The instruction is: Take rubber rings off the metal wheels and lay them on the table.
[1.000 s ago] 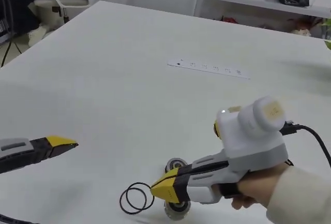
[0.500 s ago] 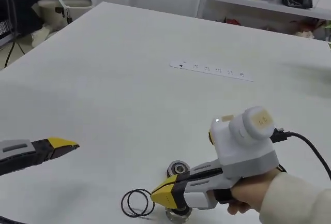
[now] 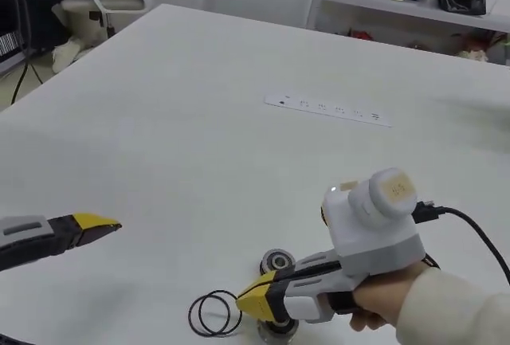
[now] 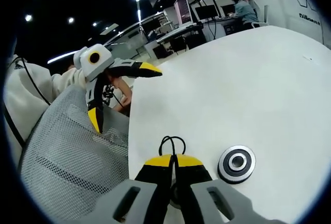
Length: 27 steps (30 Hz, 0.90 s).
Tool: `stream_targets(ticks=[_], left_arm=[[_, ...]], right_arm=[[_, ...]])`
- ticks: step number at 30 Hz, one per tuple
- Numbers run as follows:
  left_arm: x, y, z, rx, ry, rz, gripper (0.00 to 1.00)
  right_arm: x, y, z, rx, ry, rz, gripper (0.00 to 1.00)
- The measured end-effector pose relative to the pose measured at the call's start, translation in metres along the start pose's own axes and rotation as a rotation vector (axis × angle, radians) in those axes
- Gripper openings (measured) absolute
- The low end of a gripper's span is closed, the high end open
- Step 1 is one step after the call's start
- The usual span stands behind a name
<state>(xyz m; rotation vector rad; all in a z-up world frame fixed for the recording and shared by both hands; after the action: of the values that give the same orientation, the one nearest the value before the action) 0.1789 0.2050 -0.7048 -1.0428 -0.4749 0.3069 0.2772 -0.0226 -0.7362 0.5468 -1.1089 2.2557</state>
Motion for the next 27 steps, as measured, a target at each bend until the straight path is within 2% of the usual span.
stream_targets(ticks=[14,27], left_arm=[[-0.001,0.002,0.0,0.002,0.001,0.004,0.97],[0.0,0.0,0.002,0.002,-0.004,0.002,0.97]], right_arm=[[-0.002,0.003,0.003,0.008,0.025,-0.002,0.03],[-0.002,0.006,0.021,-0.027,0.042,-0.008,0.06]])
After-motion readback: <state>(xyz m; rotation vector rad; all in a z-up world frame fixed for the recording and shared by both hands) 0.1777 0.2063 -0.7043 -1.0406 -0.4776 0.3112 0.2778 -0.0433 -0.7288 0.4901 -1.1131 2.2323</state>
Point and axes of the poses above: the centre of the closed fingertips' face, and the gripper's own axes: z roughly backward along the fingers, x roughly to its left, y roughly out of its underside, the point moved 10 cm from there along z, roughly backward along the fingers, and after that the axes turned 15 degrees about -z, right-handed, at the moved point
